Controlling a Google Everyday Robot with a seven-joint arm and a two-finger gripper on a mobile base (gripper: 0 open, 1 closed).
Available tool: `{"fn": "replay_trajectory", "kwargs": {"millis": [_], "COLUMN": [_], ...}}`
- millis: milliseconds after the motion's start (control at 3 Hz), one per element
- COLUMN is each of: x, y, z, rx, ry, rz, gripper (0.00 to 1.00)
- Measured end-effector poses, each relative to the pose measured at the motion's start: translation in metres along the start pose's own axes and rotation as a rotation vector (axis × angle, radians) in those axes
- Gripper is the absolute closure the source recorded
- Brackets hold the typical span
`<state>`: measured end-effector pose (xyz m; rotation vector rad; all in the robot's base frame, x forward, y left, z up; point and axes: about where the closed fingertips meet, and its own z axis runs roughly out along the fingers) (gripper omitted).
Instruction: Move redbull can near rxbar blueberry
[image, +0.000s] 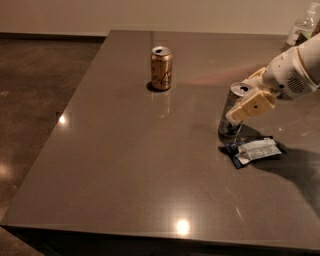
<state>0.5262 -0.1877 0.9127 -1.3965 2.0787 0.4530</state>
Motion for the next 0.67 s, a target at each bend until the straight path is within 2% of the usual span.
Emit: {"fn": "replay_trajectory", "kwargs": {"millis": [333, 667], "x": [-0.0006, -0.0006], "y": [0.0004, 0.0004], "z": [0.0009, 0.0010], "rx": [-0.002, -0.002], "ry": [0.000, 0.000], "rz": [-0.001, -0.001], "gripper": [0.00, 0.00]}}
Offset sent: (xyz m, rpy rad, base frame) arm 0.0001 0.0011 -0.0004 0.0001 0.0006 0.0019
